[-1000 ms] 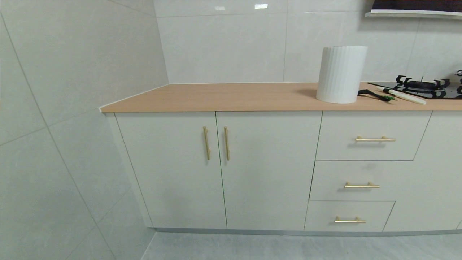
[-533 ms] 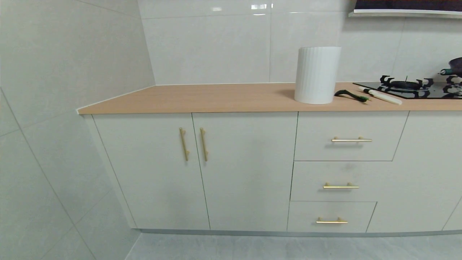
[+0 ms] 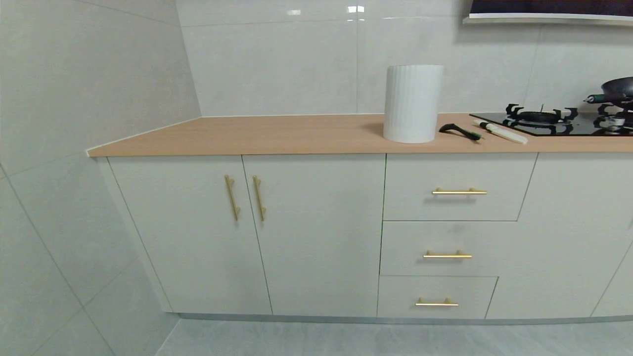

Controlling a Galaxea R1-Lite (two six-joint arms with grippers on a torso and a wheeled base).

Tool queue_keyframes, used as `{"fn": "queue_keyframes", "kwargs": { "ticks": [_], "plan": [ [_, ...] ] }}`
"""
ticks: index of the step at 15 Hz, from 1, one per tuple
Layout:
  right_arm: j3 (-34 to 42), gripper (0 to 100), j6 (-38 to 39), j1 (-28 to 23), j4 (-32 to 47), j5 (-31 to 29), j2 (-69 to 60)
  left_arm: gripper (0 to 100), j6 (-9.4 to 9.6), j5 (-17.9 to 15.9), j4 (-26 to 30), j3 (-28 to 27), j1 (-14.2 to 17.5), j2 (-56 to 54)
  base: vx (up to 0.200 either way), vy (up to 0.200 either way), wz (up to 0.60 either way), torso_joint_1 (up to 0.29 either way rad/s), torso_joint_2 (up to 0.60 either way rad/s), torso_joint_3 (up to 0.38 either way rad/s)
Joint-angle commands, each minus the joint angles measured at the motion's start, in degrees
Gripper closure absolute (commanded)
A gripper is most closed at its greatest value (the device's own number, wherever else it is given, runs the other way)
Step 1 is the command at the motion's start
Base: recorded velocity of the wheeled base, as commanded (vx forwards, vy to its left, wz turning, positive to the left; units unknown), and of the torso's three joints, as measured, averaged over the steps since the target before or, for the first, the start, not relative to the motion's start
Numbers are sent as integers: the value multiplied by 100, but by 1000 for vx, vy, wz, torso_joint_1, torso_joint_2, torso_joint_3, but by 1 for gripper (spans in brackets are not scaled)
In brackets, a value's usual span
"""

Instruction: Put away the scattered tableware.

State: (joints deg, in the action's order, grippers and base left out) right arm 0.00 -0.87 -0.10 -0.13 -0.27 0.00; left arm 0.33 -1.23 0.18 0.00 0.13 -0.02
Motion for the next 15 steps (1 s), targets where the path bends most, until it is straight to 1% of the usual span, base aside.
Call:
{"fn": "queue_keyframes", "kwargs": {
  "ticks": [1, 10, 15],
  "plan": [
    [0, 0, -1, 1, -4, 0, 9, 0, 2, 0, -1, 0, 4, 2, 0, 0, 0, 0, 0, 0],
    [0, 0, -1, 1, -4, 0, 9, 0, 2, 0, -1, 0, 4, 2, 200, 0, 0, 2, 4, 4],
    [0, 0, -1, 1, -4, 0, 9, 0, 2, 0, -1, 0, 4, 2, 0, 0, 0, 0, 0, 0]
  ]
}}
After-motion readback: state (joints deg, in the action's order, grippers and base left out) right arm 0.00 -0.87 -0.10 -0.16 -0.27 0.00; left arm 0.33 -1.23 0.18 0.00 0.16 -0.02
